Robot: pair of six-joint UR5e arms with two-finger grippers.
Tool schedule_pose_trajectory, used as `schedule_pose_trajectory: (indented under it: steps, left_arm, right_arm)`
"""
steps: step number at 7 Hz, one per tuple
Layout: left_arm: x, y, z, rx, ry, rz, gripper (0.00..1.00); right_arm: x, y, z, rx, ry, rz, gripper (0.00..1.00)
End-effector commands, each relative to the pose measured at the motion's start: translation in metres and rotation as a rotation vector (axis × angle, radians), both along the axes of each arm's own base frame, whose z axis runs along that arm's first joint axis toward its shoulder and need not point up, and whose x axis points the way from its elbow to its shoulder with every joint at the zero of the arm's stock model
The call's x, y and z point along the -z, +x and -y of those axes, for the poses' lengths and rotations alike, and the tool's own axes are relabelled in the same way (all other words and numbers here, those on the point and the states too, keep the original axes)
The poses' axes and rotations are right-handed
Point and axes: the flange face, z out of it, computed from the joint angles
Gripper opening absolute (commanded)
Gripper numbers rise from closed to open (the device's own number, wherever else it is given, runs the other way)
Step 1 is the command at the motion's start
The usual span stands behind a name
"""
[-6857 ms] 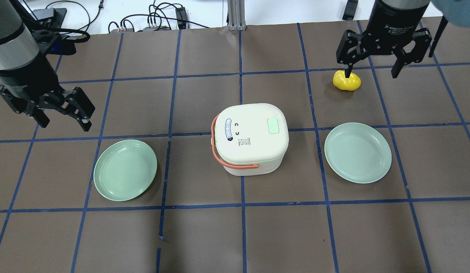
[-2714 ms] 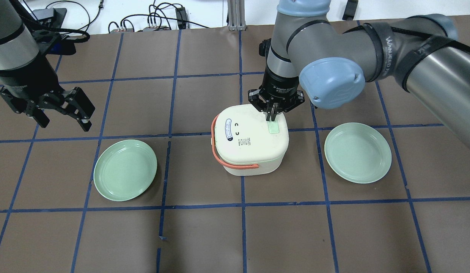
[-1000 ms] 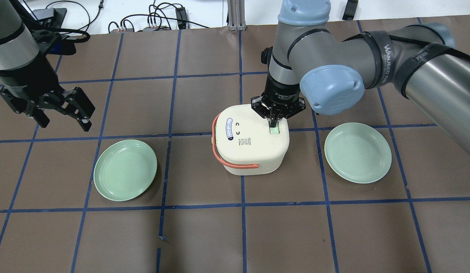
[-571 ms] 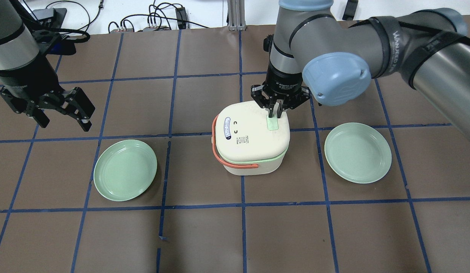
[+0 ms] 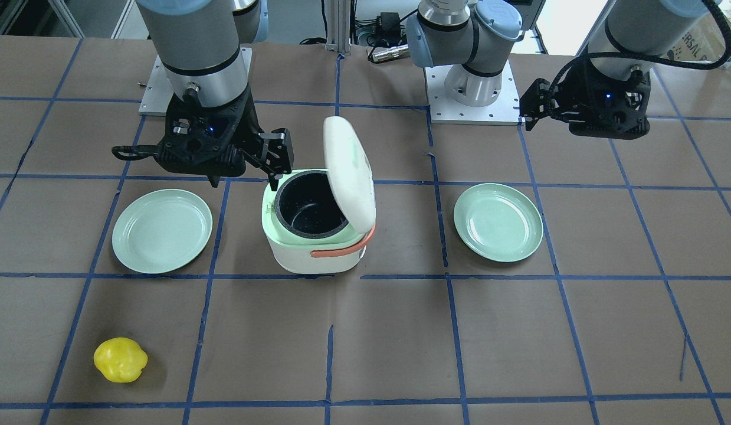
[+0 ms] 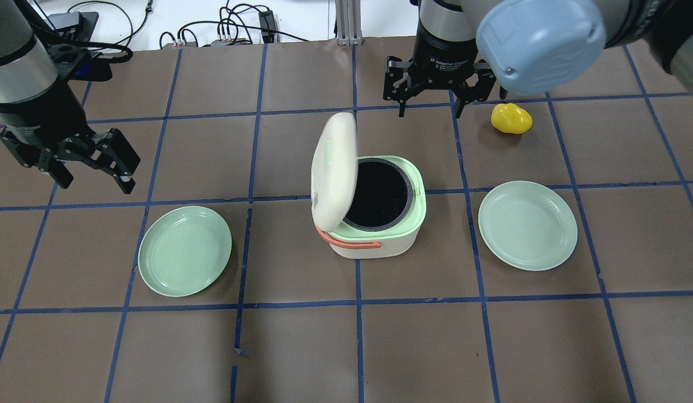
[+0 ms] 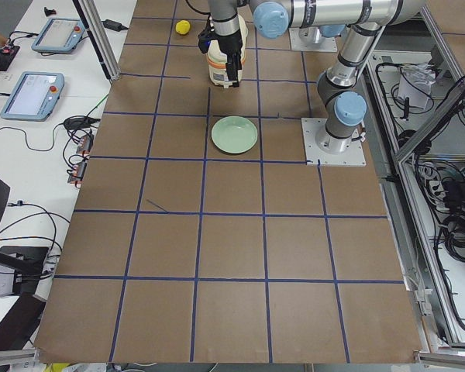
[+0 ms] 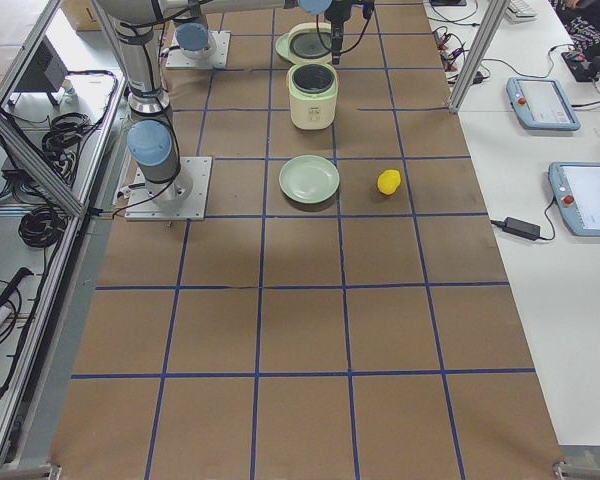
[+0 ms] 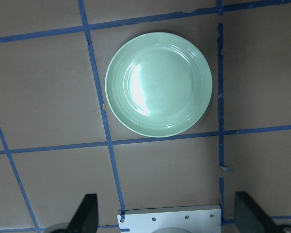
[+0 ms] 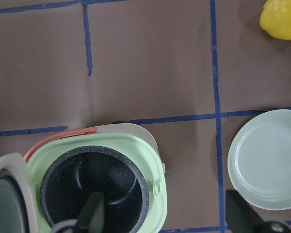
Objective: Press rice cooker button
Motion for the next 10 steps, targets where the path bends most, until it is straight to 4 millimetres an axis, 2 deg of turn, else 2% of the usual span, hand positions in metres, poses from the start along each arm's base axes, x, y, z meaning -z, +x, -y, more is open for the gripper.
schedule_pose_trajectory:
  steps: [1, 3, 4, 5, 6, 10]
  left_arm:
    - [0.000, 0.000, 0.000, 0.000, 0.000, 0.000, 1.00]
    - [0.000, 0.000, 0.000, 0.000, 0.000, 0.000, 1.00]
    - [0.000, 0.000, 0.000, 0.000, 0.000, 0.000, 1.00]
    - [0.000, 0.000, 0.000, 0.000, 0.000, 0.000, 1.00]
    - [0.000, 0.000, 0.000, 0.000, 0.000, 0.000, 1.00]
    - [0.000, 0.000, 0.000, 0.000, 0.000, 0.000, 1.00]
  right_arm:
    - [-0.019, -0.039, -0.002, 0.003, -0.010, -0.063, 1.00]
    - [-0.027, -0.109, 0.002, 0.024, 0.041, -0.063, 1.00]
    - [-0.016, -0.136, 0.007, 0.034, 0.065, -0.060, 1.00]
    - [-0.008, -0.138, 0.004, 0.016, 0.080, -0.061, 1.00]
    - [-0.015, -0.136, 0.002, 0.018, 0.061, -0.065, 1.00]
    - [-0.017, -0.134, 0.001, 0.016, 0.058, -0.054, 1.00]
